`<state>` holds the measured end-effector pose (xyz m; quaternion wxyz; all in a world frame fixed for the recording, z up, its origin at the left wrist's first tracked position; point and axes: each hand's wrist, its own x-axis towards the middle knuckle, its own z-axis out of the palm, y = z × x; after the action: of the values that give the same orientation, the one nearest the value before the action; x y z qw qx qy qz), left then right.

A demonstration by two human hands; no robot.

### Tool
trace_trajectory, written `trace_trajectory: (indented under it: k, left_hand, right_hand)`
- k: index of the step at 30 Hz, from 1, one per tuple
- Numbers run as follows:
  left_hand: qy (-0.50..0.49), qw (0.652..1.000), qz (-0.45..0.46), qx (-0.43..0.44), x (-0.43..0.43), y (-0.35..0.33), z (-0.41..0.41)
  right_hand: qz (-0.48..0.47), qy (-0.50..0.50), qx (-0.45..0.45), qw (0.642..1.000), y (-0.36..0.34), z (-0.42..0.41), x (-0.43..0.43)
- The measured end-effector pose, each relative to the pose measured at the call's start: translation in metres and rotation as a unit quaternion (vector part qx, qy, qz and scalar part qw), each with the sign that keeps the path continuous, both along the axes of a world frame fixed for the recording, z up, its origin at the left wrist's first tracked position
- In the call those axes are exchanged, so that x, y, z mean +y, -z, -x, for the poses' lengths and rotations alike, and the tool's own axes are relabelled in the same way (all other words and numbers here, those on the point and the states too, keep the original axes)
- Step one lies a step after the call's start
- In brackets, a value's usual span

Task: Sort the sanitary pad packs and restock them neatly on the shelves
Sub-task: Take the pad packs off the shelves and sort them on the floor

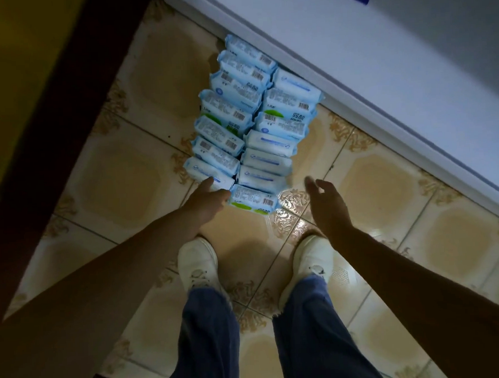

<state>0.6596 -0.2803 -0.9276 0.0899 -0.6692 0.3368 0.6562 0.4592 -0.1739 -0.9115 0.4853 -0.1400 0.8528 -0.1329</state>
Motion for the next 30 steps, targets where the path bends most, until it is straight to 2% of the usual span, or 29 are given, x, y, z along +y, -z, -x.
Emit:
trace_trajectory:
  k: [1, 2, 4, 5, 8, 9, 11, 13, 16, 19, 21, 26, 30]
  left_hand:
    - [0.074, 0.997, 0.035, -0.008, -0.001, -0.008, -0.003]
    - [0.155, 0.985, 0.072, -0.012, -0.001, -0.018, -0.004]
    - [0.301, 0.940, 0.163, -0.003, 0.000, -0.044, -0.008]
    - [0.373, 0.899, 0.228, 0.003, 0.001, -0.058, -0.011]
    - [0.542, 0.724, 0.427, -0.007, -0.001, -0.105, -0.014]
    - [0.560, 0.684, 0.467, -0.012, -0.003, -0.125, -0.014]
    - [0.569, 0.636, 0.521, -0.020, -0.006, -0.171, -0.010]
    - [0.557, 0.606, 0.568, -0.016, -0.008, -0.225, -0.006]
    - [0.534, 0.572, 0.623, 0.004, -0.012, -0.305, -0.002]
    - [0.501, 0.551, 0.667, 0.023, -0.010, -0.381, 0.001]
    - [0.494, 0.537, 0.683, 0.030, -0.008, -0.430, 0.004]
    - [0.531, 0.506, 0.680, 0.006, -0.002, -0.521, 0.012]
    - [0.566, 0.431, 0.703, -0.003, 0.016, -0.565, 0.037]
  right_hand:
    - [0.007, -0.167, 0.087, 0.982, -0.011, 0.001, 0.008]
    - [0.017, -0.300, 0.150, 0.942, -0.023, 0.002, 0.014]
    - [0.055, -0.441, 0.211, 0.871, -0.046, 0.001, 0.019]
    - [0.080, -0.477, 0.233, 0.844, -0.056, 0.001, 0.020]
    - [0.126, -0.539, 0.304, 0.775, -0.102, -0.004, 0.012]
    - [0.139, -0.550, 0.326, 0.756, -0.124, -0.005, 0.007]
    - [0.164, -0.556, 0.366, 0.728, -0.170, -0.005, -0.002]
    - [0.169, -0.554, 0.391, 0.715, -0.226, -0.004, -0.011]
    - [0.152, -0.558, 0.380, 0.722, -0.314, -0.004, -0.022]
    - [0.156, -0.520, 0.399, 0.739, -0.400, -0.003, -0.016]
    - [0.179, -0.488, 0.435, 0.735, -0.445, -0.006, -0.003]
    - [0.174, -0.462, 0.481, 0.724, -0.511, -0.025, 0.037]
    - [0.178, -0.414, 0.520, 0.726, -0.547, -0.026, 0.068]
